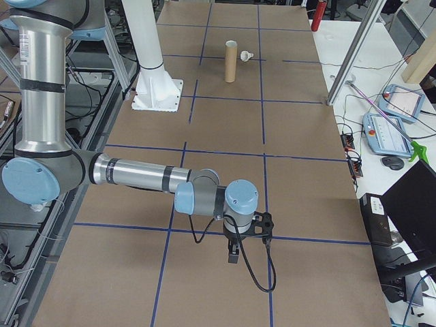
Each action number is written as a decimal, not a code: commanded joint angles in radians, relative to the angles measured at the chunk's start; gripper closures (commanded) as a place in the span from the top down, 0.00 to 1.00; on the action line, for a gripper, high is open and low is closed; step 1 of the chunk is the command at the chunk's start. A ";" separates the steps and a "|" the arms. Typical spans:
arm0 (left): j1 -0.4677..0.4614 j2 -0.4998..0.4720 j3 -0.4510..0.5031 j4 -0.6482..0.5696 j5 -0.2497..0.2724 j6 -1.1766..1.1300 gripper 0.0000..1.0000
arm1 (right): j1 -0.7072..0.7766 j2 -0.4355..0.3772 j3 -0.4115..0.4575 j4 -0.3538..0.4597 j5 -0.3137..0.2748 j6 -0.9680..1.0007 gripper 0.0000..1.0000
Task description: Collect badminton balls into bucket
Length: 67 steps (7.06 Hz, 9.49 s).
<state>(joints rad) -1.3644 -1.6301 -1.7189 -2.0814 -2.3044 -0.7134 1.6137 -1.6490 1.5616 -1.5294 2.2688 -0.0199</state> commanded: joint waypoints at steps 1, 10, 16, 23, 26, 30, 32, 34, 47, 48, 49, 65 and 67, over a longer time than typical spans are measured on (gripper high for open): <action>0.153 0.001 -0.052 -0.088 0.104 -0.408 1.00 | 0.000 0.000 0.000 0.000 0.002 0.000 1.00; 0.654 -0.188 -0.145 0.218 0.618 -1.686 1.00 | 0.000 0.000 0.000 0.000 0.000 0.000 1.00; 0.748 -0.209 -0.053 0.302 0.790 -1.975 0.85 | 0.000 -0.002 0.000 0.000 0.000 0.000 1.00; 0.743 -0.212 -0.071 0.334 0.806 -2.014 0.13 | 0.000 0.000 0.000 0.000 0.000 0.000 1.00; 0.734 -0.209 -0.091 0.333 0.804 -1.996 0.00 | 0.000 0.000 0.000 0.000 0.000 0.000 1.00; 0.668 -0.203 -0.146 0.317 0.725 -1.589 0.00 | 0.000 0.000 0.000 0.000 0.000 0.000 1.00; 0.611 -0.205 -0.146 0.311 0.599 -1.280 0.00 | 0.000 -0.002 0.000 0.000 0.002 0.000 1.00; 0.567 -0.203 -0.145 0.313 0.461 -0.951 0.00 | 0.000 0.000 0.000 0.000 0.002 0.000 1.00; 0.363 -0.292 -0.327 0.627 -0.095 -0.694 0.00 | 0.000 -0.001 0.000 0.000 0.000 0.000 1.00; 0.363 -0.325 -0.329 0.623 -0.111 -0.839 0.00 | 0.000 0.000 0.000 0.000 0.000 0.000 1.00; 0.366 -0.355 -0.327 0.621 -0.112 -1.004 0.00 | 0.000 -0.001 0.000 0.000 0.002 0.000 1.00; 0.427 -0.425 -0.274 0.452 -0.260 -1.775 0.00 | 0.000 -0.002 0.000 0.000 0.000 0.000 1.00; 0.429 -0.424 -0.274 0.451 -0.260 -1.784 0.00 | 0.000 0.000 0.000 0.000 0.000 0.000 1.00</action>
<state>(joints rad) -0.9363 -2.0553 -1.9930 -1.6293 -2.5644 -2.4914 1.6137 -1.6497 1.5616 -1.5294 2.2688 -0.0199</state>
